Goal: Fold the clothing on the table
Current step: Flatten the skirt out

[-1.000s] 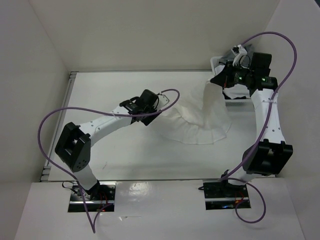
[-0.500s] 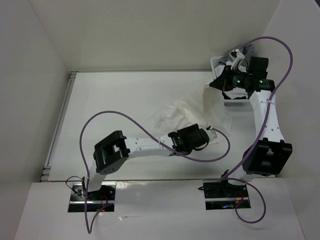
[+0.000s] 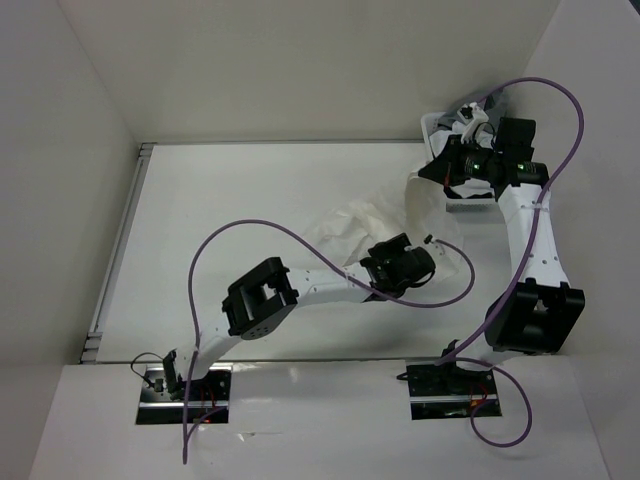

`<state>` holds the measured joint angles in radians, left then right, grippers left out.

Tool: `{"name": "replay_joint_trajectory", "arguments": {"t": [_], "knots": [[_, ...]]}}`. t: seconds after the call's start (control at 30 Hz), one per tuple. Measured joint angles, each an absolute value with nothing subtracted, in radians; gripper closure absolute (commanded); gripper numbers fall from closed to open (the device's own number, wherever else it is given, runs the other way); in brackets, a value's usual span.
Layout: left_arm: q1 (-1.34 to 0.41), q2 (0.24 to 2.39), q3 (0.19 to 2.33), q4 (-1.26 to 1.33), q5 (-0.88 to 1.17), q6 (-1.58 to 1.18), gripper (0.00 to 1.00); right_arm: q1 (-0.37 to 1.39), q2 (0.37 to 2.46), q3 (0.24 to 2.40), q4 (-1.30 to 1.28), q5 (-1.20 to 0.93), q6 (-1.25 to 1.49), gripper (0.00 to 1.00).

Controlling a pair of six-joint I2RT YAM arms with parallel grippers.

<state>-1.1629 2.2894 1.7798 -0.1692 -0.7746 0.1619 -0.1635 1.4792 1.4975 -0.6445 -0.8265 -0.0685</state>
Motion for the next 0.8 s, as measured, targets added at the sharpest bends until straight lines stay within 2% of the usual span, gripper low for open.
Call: {"name": "replay_joint_trajectory", "arguments": {"t": [0.1, 0.17, 0.27, 0.33, 0.47, 0.53, 0.67, 0.8], "knots": [[-1.164, 2.334, 1.887, -0.217, -0.770, 0.111, 0.36, -0.163, 1.479, 1.497, -0.643, -0.825, -0.068, 1.00], [-1.165, 2.357, 1.971, -0.273, -0.751, 0.061, 0.27, -0.163, 1.478, 1.497, -0.643, -0.823, -0.068, 1.00], [-1.165, 2.374, 2.075, -0.338, -0.720, -0.009, 0.25, -0.163, 1.474, 1.494, -0.642, -0.822, -0.068, 1.00], [-1.165, 2.382, 2.146, -0.389, -0.702, -0.054, 0.19, -0.163, 1.468, 1.489, -0.641, -0.818, -0.068, 1.00], [-1.166, 2.439, 2.332, -0.488, -0.681, -0.138, 0.15, -0.163, 1.456, 1.484, -0.641, -0.812, -0.068, 1.00], [-1.166, 2.503, 2.455, -0.544, -0.678, -0.171, 0.15, -0.163, 1.451, 1.484, -0.641, -0.808, -0.068, 1.00], [-1.166, 2.768, 2.913, -0.731, -0.685, -0.240, 0.15, -0.163, 1.434, 1.478, -0.640, -0.804, -0.068, 1.00], [-1.166, 2.841, 2.964, -0.869, -0.699, -0.292, 0.15, -0.165, 1.424, 1.478, -0.640, -0.802, -0.068, 1.00]]}}
